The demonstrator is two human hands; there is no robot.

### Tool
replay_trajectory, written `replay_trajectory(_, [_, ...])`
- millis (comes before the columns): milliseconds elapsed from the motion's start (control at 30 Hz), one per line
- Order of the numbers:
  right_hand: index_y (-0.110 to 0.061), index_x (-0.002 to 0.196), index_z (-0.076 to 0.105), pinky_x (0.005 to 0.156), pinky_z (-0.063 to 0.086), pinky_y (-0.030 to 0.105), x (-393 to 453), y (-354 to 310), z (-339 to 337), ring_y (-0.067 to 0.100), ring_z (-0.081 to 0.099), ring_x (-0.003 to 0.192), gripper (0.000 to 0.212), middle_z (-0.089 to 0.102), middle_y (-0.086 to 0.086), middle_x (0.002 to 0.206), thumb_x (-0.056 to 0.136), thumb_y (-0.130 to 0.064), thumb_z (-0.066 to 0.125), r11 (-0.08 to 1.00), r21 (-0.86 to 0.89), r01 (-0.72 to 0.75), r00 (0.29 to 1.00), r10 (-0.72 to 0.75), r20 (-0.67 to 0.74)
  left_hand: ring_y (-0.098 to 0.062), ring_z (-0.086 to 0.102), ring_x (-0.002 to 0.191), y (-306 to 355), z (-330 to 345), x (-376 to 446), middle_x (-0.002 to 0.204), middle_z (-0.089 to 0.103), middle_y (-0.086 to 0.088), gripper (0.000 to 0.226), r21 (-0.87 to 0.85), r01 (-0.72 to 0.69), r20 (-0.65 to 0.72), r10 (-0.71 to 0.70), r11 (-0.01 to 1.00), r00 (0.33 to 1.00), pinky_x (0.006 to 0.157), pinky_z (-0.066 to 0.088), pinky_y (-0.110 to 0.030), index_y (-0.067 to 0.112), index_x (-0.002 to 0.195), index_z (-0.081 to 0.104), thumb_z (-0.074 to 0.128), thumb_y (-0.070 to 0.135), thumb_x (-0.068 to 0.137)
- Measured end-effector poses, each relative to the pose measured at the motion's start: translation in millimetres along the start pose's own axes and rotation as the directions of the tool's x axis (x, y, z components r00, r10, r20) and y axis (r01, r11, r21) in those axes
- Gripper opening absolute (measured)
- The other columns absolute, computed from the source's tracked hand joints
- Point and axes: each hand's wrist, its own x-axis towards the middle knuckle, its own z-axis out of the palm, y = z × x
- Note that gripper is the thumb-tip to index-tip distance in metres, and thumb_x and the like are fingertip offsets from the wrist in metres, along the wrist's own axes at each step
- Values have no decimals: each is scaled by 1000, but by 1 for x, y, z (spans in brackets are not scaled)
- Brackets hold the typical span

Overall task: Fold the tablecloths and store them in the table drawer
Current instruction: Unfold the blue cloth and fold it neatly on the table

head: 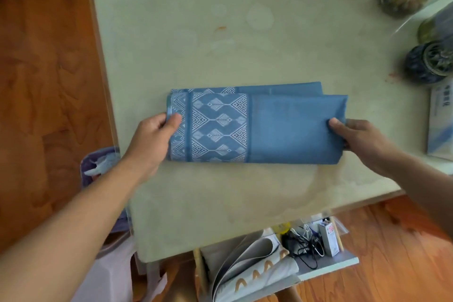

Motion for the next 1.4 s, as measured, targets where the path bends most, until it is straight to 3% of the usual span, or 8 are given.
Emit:
replay_trajectory(167, [-13, 82, 49, 70, 34, 37, 11, 3, 31, 13, 42, 71, 39, 48, -4, 78, 105, -44, 43, 981, -162, 103, 947, -146, -285, -15, 40, 67, -16, 37, 4, 72, 46, -2, 44, 170, 53, -254, -8, 984, 967, 66, 37, -34, 3, 83, 51, 45, 39, 106])
replay_trajectory(367, [-17, 89, 55, 63, 37, 33, 15, -5, 28, 16, 50, 71, 29, 58, -1, 83, 101, -44, 53, 961, -277, 14, 972, -78, -223, -7, 30, 61, -16, 37, -4, 67, 35, 4, 40, -16, 77, -340, -78, 997, 937, 63, 30, -31, 11, 77, 47, 44, 37, 107])
replay_trajectory(767, [-7, 97, 53, 68, 34, 35, 11, -10, 60, 30, 50, 83, 21, 54, 6, 85, 100, -28, 50, 893, -408, -190, 879, -31, -476, -49, 62, 93, 1, 50, -52, 105, 67, -27, 34, 532, 123, -414, 131, 838, 901, 75, 46, -48, 14, 134, 43, 51, 27, 103])
replay_trajectory(900, [-11, 94, 49, 66, 29, 36, -12, 10, 67, 29, 44, 78, 17, 54, 9, 85, 100, -26, 52, 858, -470, -205, 844, -87, -529, -47, 54, 112, -8, 56, -76, 127, 50, -24, 52, 814, 56, -306, 345, 578, 887, 86, 44, -55, 11, 145, 45, 58, 24, 97])
replay_trajectory(1033, [-9, 96, 48, 66, 31, 37, -13, 17, 78, 30, 44, 77, 19, 57, 13, 88, 101, -27, 49, 836, -492, -245, 813, -99, -574, -44, 18, 152, -6, 110, -52, 165, 24, -18, 62, 898, -364, 216, 472, 248, 855, 122, 16, -57, 25, 158, 35, 46, 48, 101])
replay_trajectory(1233, [-9, 144, 45, 113, 30, 50, -18, -2, 108, 38, 33, 137, 52, 41, 17, 148, 96, -26, 56, 589, -808, 0, 660, -607, -443, -36, -4, 156, -25, 130, -24, 171, 3, -8, 68, 927, -338, 269, 337, 165, 902, 124, 3, -57, 37, 162, 11, 25, 62, 100])
replay_trajectory(1334, [-18, 156, 32, 122, 15, 53, 2, -1, 122, 35, 10, 153, 63, 21, 12, 164, 102, -49, 37, 328, -929, 170, 757, -647, -90, -34, -7, 156, -23, 132, -24, 171, 0, -8, 68, 923, -351, 279, 352, 159, 893, 125, 2, -57, 37, 162, 9, 22, 64, 100])
replay_trajectory(1400, [-21, 159, 24, 122, 14, 54, 18, 15, 102, 30, 3, 155, 71, 12, 8, 167, 100, -60, 26, 370, -925, 92, 842, -525, -126, -33, 0, 157, -26, 120, -23, 170, 4, -11, 70, 915, -364, 278, 385, 172, 880, 125, 4, -55, 35, 162, 15, 27, 64, 99])
